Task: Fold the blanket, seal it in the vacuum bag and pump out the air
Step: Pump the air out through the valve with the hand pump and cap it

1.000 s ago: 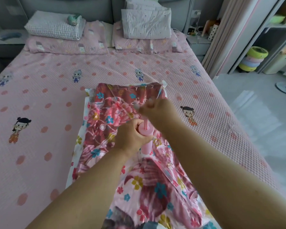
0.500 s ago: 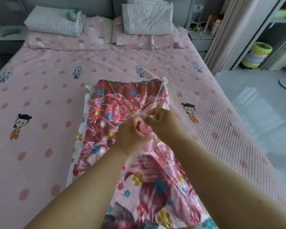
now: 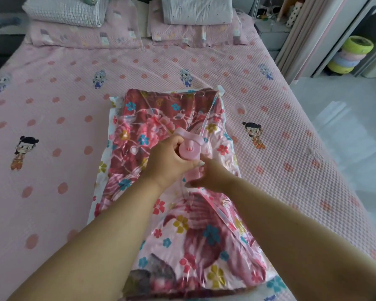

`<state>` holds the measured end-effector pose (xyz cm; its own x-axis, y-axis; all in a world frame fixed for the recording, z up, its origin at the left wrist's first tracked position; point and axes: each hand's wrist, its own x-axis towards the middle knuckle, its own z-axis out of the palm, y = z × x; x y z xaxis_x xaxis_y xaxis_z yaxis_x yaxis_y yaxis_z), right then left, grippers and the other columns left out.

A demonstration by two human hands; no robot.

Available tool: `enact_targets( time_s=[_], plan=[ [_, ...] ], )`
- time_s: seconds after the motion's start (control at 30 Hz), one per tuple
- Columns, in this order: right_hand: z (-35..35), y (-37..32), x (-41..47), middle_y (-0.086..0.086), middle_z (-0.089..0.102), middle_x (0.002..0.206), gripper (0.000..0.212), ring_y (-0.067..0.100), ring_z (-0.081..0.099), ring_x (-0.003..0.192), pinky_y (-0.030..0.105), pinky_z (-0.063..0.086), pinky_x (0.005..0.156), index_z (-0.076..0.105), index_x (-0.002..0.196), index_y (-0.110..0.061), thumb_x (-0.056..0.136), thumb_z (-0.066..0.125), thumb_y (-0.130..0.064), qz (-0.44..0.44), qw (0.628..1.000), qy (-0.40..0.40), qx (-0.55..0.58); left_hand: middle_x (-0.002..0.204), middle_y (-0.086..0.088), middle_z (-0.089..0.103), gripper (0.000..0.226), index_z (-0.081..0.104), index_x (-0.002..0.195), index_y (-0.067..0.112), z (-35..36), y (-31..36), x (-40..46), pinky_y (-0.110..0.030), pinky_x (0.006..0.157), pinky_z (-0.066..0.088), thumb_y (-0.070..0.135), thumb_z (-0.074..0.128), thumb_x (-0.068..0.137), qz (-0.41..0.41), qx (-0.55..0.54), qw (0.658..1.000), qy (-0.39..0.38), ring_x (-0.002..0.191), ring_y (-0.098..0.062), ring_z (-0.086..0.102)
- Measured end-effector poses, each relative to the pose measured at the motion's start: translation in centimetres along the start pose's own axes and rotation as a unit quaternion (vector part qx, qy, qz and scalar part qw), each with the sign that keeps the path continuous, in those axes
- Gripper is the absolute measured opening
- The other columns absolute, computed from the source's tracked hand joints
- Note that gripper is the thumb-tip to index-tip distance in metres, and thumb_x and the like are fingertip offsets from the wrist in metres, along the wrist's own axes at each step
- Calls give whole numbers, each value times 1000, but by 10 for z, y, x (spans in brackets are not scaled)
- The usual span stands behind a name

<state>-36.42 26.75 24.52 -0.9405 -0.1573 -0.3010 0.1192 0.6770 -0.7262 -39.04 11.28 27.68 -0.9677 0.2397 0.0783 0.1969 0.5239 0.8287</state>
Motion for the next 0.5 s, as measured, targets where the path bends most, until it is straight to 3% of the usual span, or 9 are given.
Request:
enact_targets(
  time_s=[0.07, 0.17, 0.2, 0.33, 0.43, 0.5],
  plan=[
    [9, 3, 8, 1, 63, 119, 65, 21, 59, 108, 31, 46, 93, 49, 132, -21, 74, 78, -29, -9, 999, 18, -28, 80, 22, 67, 45, 57, 80, 32, -2, -3, 1, -7, 62, 46, 46, 89, 51, -6, -54, 998, -25, 74, 8, 60],
    [12, 17, 17, -2, 65, 109, 56, 19, 61, 98, 32, 49, 88, 54, 123, -20, 74, 79, -30, -2, 999, 27, -25, 125, 14, 60, 91, 46, 128, 31, -6, -28, -1, -16, 93, 46, 46, 90, 49, -79, -206, 973, -74, 116, 2, 55],
    [10, 23, 19, -3, 65, 108, 57, 17, 60, 95, 30, 48, 85, 54, 122, -18, 73, 79, -29, 7, 999, 34, -11, 133, 9, 54, 97, 40, 134, 30, -4, -41, -6, -18, 96, 43, 42, 90, 51, -116, -209, 969, -70, 123, -4, 50],
    [11, 42, 29, -7, 62, 102, 60, 12, 59, 92, 28, 50, 82, 52, 121, -16, 69, 82, -23, 21, 998, 48, 47, 127, 3, 55, 69, 49, 132, 18, 35, -93, -35, -21, 87, 40, 27, 83, 73, -223, -62, 970, -73, 118, -16, 53],
    [22, 56, 34, -11, 61, 99, 62, 14, 61, 95, 31, 51, 85, 53, 120, -17, 67, 83, -29, 40, 998, 14, 41, 122, 2, 59, 61, 56, 127, 14, 74, -113, -45, -21, 82, 42, 35, 79, 75, -214, -19, 971, -100, 104, -13, 57],
    [28, 65, 37, -17, 57, 92, 61, 9, 60, 89, 30, 52, 84, 55, 119, -18, 67, 84, -31, 54, 998, -1, 29, 104, 8, 65, 48, 62, 112, 17, 92, -116, -44, -14, 67, 43, 39, 80, 73, -197, -22, 976, -92, 85, -6, 60]
  ],
)
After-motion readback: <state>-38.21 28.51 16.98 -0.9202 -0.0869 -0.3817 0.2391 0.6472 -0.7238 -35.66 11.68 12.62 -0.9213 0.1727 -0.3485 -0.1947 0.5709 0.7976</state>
